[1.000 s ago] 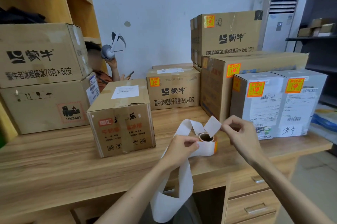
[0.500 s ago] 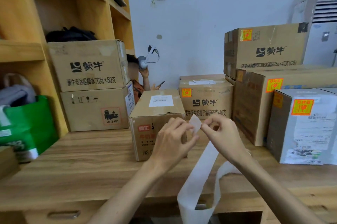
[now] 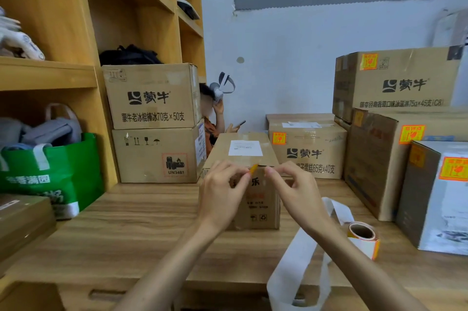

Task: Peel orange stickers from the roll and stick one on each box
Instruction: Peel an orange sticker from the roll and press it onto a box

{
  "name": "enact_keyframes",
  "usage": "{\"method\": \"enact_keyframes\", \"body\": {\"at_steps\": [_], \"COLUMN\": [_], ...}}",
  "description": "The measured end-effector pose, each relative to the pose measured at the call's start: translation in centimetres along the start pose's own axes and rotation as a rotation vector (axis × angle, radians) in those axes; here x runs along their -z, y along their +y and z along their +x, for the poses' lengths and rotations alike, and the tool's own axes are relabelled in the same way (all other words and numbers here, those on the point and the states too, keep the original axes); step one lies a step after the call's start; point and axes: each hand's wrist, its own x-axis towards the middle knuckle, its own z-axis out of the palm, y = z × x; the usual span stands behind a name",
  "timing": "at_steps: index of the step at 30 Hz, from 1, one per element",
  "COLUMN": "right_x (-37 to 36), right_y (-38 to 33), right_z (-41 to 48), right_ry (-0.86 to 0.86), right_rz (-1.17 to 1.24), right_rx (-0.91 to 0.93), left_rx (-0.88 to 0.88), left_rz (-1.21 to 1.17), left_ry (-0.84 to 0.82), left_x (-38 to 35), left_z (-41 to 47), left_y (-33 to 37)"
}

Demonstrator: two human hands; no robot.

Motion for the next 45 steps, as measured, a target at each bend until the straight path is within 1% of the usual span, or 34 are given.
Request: {"method": "enact_keyframes", "body": {"at_steps": [2, 4, 5, 7, 11, 15, 18, 21, 26, 29, 32, 35, 37, 40, 42, 45], "right_x": [0.1, 0.2, 0.1, -0.1, -0.5, -1.0, -1.1, -1.3, -1.4, -1.2, -0.9, -0.3, 0.3, 1.1, 1.4, 1.4], "right_y": [0.2, 0.4, 0.6, 0.8, 0.5, -0.1, -0.5, -0.4, -0.2, -0.1, -0.5, -0.9, -0.9, -1.0, -1.3, -2.0], "right_z": [0.2, 0.4, 0.6, 0.9, 0.9, 0.8, 1.0, 1.3, 1.4, 1.6, 1.7, 2.0, 2.5, 3.2, 3.7, 4.2], "right_ry": [0.022, 0.013, -0.004, -0.053, -0.116, -0.147, -0.170, -0.182, -0.250, -0.239, -0.248, -0.271, -0.303, -0.401, -0.452, -0.499], "right_rz": [0.042, 0.074, 0.096, 0.160, 0.281, 0.395, 0.424, 0.394, 0.086, -0.091, -0.160, -0.249, -0.284, -0.327, -0.360, -0.418], "right_rx": [-0.038, -0.079, -0.102, -0.152, -0.237, -0.286, -0.304, -0.253, 0.003, 0.115, 0.171, 0.218, 0.229, 0.253, 0.278, 0.299], "left_rx": [0.148, 0.340, 0.410, 0.493, 0.578, 0.599, 0.607, 0.599, 0.573, 0.528, 0.486, 0.446, 0.360, 0.163, 0.048, -0.021], "left_rz": [-0.136, -0.362, -0.459, -0.572, -0.634, -0.635, -0.640, -0.624, -0.531, -0.491, -0.457, -0.346, -0.281, -0.160, -0.062, 0.016], "left_ry": [-0.017, -0.079, -0.111, -0.159, -0.195, -0.181, -0.170, -0.172, -0.157, -0.129, -0.105, -0.047, -0.071, -0.211, -0.257, -0.285], "left_x": [0.4, 0.9, 1.2, 1.7, 2.3, 2.6, 3.1, 3.4, 3.7, 3.9, 4.0, 4.0, 4.5, 5.2, 5.5, 5.6], "left_z": [0.1, 0.3, 0.4, 0.5, 0.3, 0.1, -0.1, -0.3, -0.7, -0.6, -0.3, 0.3, 0.8, 1.5, 1.8, 2.2], "left_y": [-0.1, 0.1, 0.1, 0.1, -0.1, -0.7, -1.1, -1.4, -1.5, -0.9, -0.4, -0.5, -0.9, -1.3, -1.3, -1.3]}}
